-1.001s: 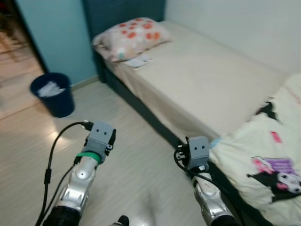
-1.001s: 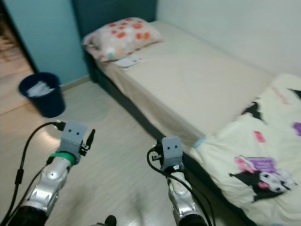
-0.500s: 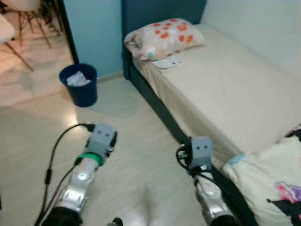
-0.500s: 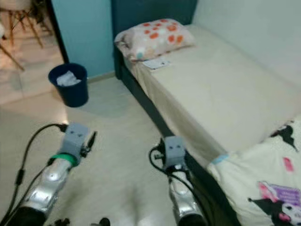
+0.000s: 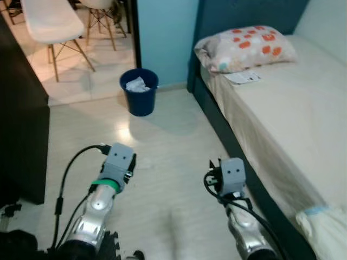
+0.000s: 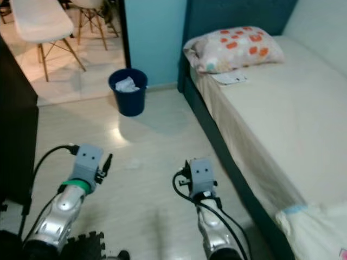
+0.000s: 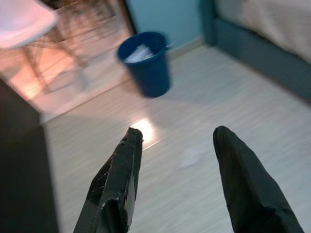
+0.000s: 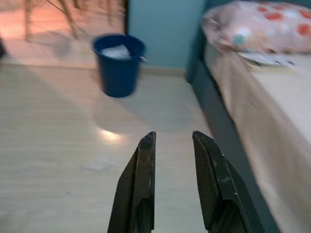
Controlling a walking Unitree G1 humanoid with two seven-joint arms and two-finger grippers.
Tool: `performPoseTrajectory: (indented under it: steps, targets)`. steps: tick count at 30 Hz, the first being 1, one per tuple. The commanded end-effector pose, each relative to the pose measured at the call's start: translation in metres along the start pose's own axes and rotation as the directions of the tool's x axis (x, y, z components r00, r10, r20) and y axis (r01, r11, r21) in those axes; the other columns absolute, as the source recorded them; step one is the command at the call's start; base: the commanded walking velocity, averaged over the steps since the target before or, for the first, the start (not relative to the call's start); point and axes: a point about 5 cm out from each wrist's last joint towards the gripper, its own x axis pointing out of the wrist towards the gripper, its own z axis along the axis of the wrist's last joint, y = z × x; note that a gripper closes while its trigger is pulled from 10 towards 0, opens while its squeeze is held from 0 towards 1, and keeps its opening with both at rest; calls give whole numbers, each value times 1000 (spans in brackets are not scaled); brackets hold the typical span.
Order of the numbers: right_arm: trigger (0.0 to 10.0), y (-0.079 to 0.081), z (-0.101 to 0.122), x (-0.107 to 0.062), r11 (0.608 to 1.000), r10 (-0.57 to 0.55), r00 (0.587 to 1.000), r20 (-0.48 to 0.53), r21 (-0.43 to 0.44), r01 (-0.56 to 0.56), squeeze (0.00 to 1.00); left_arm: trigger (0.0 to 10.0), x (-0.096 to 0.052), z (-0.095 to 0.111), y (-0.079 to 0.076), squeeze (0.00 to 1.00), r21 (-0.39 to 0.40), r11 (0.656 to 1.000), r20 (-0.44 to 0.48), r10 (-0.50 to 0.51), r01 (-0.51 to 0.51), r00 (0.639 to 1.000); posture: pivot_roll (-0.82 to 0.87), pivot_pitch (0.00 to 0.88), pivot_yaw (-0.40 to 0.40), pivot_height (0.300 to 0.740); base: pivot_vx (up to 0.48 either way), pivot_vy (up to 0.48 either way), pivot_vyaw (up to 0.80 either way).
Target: Clean up the room
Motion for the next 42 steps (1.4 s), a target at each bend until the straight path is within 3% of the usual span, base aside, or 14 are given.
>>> performPoseTrajectory:
  steps: [1, 42]
  targets:
    - [10000, 1, -9, -7, 1000, 0, 999, -37, 5, 0, 0, 10000, -2, -7, -2, 0, 2, 1000, -32, -6, 6, 999, -75, 25, 13, 740, 0, 0, 744]
    - [10000, 4, -7, -5, 1000, -8, 1000, -24, 11, 9, 0, 10000, 1, -6, -2, 0, 11, 1000, -15, -9, 9, 1000, -74, 26, 15, 740, 446, 0, 29]
